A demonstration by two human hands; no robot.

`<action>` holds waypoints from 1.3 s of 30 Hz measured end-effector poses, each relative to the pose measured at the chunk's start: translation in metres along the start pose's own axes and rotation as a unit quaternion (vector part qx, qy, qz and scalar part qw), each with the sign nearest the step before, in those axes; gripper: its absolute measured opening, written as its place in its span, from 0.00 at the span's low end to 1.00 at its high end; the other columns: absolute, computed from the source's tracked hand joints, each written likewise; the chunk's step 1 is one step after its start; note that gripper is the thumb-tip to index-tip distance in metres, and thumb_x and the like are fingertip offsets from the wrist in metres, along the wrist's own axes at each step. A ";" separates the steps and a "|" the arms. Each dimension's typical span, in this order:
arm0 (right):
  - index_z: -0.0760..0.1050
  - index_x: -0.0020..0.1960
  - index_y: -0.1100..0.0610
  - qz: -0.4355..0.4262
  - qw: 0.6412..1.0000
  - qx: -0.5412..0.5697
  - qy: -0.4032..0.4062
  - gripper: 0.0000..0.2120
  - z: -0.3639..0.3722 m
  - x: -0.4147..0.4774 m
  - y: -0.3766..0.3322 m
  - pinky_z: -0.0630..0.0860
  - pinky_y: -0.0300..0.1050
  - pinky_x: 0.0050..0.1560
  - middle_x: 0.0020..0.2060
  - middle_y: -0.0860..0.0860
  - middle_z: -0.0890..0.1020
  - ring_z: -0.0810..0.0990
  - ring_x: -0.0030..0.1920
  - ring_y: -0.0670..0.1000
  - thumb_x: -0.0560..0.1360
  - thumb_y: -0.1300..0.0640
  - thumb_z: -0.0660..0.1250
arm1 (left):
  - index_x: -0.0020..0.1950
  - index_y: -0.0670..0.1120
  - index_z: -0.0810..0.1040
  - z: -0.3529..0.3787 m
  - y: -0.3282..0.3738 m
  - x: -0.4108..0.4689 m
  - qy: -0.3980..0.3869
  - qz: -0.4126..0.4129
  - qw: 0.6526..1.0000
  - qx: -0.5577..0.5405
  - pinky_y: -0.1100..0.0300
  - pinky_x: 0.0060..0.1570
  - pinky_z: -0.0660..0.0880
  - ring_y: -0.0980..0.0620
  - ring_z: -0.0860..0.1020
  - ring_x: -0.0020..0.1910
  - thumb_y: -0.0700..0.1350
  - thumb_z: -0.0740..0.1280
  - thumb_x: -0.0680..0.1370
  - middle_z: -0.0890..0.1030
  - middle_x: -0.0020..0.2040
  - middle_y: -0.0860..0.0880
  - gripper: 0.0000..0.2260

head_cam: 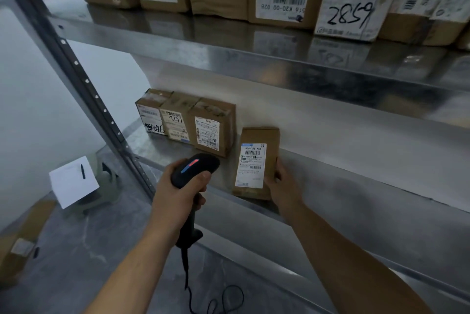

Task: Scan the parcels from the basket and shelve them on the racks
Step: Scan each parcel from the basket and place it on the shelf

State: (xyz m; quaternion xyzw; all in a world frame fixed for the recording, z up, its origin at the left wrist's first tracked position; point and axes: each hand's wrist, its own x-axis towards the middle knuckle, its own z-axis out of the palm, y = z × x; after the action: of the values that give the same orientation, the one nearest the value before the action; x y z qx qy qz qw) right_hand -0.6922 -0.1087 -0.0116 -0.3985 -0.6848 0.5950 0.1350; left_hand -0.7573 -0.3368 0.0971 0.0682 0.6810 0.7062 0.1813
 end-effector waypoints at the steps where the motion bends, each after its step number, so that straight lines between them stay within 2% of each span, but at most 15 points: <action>1: 0.60 0.80 0.42 0.001 1.000 -0.002 0.004 0.31 0.004 0.002 -0.001 0.74 0.54 0.69 0.69 0.45 0.76 0.76 0.67 0.50 0.82 0.60 0.64 | 0.63 0.49 0.77 -0.004 0.000 0.005 -0.005 -0.002 1.000 0.002 0.54 0.33 0.74 0.47 0.77 0.30 0.41 0.75 0.77 0.82 0.38 0.42 0.17; 6: 0.63 0.79 0.44 0.021 0.999 -0.006 0.040 0.28 0.024 0.004 -0.010 0.73 0.48 0.67 0.71 0.47 0.75 0.74 0.69 0.51 0.82 0.57 0.65 | 0.63 0.50 0.77 -0.026 0.004 0.037 -0.044 -0.007 0.999 0.010 0.53 0.35 0.75 0.47 0.78 0.31 0.42 0.75 0.76 0.82 0.38 0.43 0.17; 11: 0.60 0.81 0.47 0.024 0.997 -0.009 0.073 0.29 0.046 0.007 -0.011 0.71 0.44 0.67 0.73 0.49 0.72 0.72 0.71 0.52 0.82 0.57 0.65 | 0.61 0.51 0.77 -0.043 0.006 0.064 -0.062 -0.009 0.998 0.017 0.54 0.34 0.75 0.47 0.79 0.30 0.42 0.76 0.76 0.83 0.38 0.44 0.16; 16: 0.66 0.77 0.45 0.016 0.997 0.005 0.081 0.27 0.063 0.005 -0.008 0.75 0.42 0.64 0.68 0.47 0.78 0.76 0.67 0.50 0.81 0.60 0.67 | 0.60 0.51 0.77 -0.054 0.008 0.080 -0.083 -0.013 0.996 0.024 0.54 0.34 0.76 0.47 0.79 0.31 0.42 0.75 0.77 0.83 0.40 0.42 0.14; 17: 0.66 0.77 0.44 0.014 0.997 0.002 0.080 0.27 0.064 0.005 -0.009 0.76 0.40 0.62 0.68 0.46 0.78 0.76 0.66 0.49 0.81 0.60 0.66 | 0.60 0.51 0.77 -0.056 0.008 0.083 -0.087 -0.013 0.996 0.023 0.54 0.34 0.76 0.46 0.79 0.31 0.41 0.75 0.77 0.83 0.40 0.42 0.14; 19: 0.66 0.77 0.43 0.011 0.997 0.000 0.075 0.27 0.066 0.005 -0.011 0.76 0.29 0.51 0.67 0.45 0.78 0.76 0.64 0.47 0.81 0.60 0.65 | 0.61 0.50 0.78 -0.059 0.008 0.087 -0.095 -0.013 0.995 0.017 0.53 0.35 0.75 0.45 0.79 0.32 0.41 0.75 0.77 0.83 0.40 0.42 0.15; 20: 0.65 0.77 0.43 0.011 0.997 -0.005 0.072 0.28 0.066 0.005 -0.011 0.75 0.26 0.46 0.67 0.44 0.78 0.76 0.64 0.47 0.81 0.61 0.65 | 0.61 0.50 0.78 -0.060 0.008 0.089 -0.100 -0.013 0.995 0.014 0.52 0.35 0.75 0.45 0.79 0.32 0.40 0.75 0.77 0.83 0.40 0.41 0.15; 21: 0.64 0.77 0.43 0.009 0.997 -0.012 0.069 0.28 0.066 0.004 -0.012 0.74 0.26 0.45 0.67 0.44 0.78 0.76 0.65 0.48 0.81 0.60 0.65 | 0.61 0.50 0.78 -0.061 0.008 0.090 -0.104 -0.012 0.994 0.012 0.52 0.36 0.75 0.45 0.78 0.32 0.40 0.74 0.77 0.83 0.40 0.41 0.15; 22: 0.64 0.78 0.43 0.007 0.998 -0.018 0.067 0.29 0.065 0.002 -0.014 0.76 0.30 0.49 0.67 0.45 0.78 0.76 0.67 0.50 0.81 0.60 0.66 | 0.60 0.50 0.78 -0.062 0.008 0.090 -0.107 -0.010 0.994 0.010 0.52 0.36 0.75 0.45 0.78 0.32 0.40 0.75 0.77 0.82 0.40 0.41 0.15; 24: 0.61 0.79 0.43 0.010 0.998 -0.018 0.062 0.30 0.065 -0.002 -0.019 0.77 0.43 0.60 0.70 0.48 0.76 0.75 0.69 0.53 0.81 0.59 0.66 | 0.61 0.50 0.78 -0.063 0.007 0.090 -0.114 -0.008 0.993 0.005 0.52 0.35 0.74 0.45 0.78 0.31 0.41 0.76 0.76 0.82 0.39 0.42 0.16; 26: 0.59 0.80 0.45 0.014 0.998 -0.026 0.060 0.31 0.063 -0.010 -0.026 0.74 0.49 0.67 0.73 0.49 0.73 0.72 0.72 0.54 0.81 0.58 0.67 | 0.62 0.50 0.78 -0.063 0.008 0.089 -0.125 -0.011 0.992 0.005 0.52 0.34 0.74 0.45 0.78 0.31 0.45 0.78 0.71 0.83 0.37 0.43 0.21; 30: 0.59 0.80 0.50 -0.013 0.994 -0.087 0.064 0.31 0.057 -0.024 -0.032 0.67 0.45 0.70 0.75 0.50 0.70 0.69 0.74 0.54 0.81 0.55 0.67 | 0.63 0.50 0.78 -0.059 0.008 0.087 -0.152 -0.008 0.988 0.006 0.56 0.31 0.75 0.46 0.78 0.30 0.49 0.76 0.67 0.83 0.36 0.45 0.25; 33: 0.61 0.79 0.51 -0.026 0.991 -0.111 0.073 0.31 0.051 -0.034 -0.032 0.64 0.45 0.73 0.76 0.51 0.69 0.67 0.75 0.54 0.80 0.54 0.69 | 0.62 0.50 0.77 -0.051 0.008 0.081 -0.169 -0.001 0.986 0.015 0.57 0.31 0.75 0.48 0.78 0.29 0.43 0.78 0.73 0.82 0.38 0.44 0.20; 36: 0.63 0.79 0.52 -0.042 0.987 -0.131 0.084 0.31 0.038 -0.045 -0.028 0.59 0.36 0.69 0.77 0.50 0.67 0.64 0.76 0.51 0.79 0.51 0.70 | 0.64 0.50 0.76 -0.041 0.007 0.074 -0.185 -0.004 0.982 0.021 0.57 0.31 0.75 0.48 0.78 0.30 0.41 0.75 0.76 0.82 0.40 0.42 0.18; 39: 0.64 0.78 0.52 -0.057 0.984 -0.146 0.088 0.31 0.022 -0.059 -0.026 0.57 0.32 0.67 0.77 0.49 0.67 0.64 0.76 0.49 0.79 0.48 0.70 | 0.62 0.54 0.76 -0.028 0.005 0.064 -0.211 0.000 0.977 0.028 0.58 0.32 0.76 0.48 0.79 0.31 0.42 0.75 0.76 0.83 0.43 0.42 0.17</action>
State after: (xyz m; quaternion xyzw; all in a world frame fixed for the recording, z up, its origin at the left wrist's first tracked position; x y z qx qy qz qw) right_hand -0.6784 -0.1653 0.0237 -0.4252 -0.7711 0.4427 0.1692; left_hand -0.8269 -0.3413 0.0910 0.2211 0.6470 0.6563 0.3191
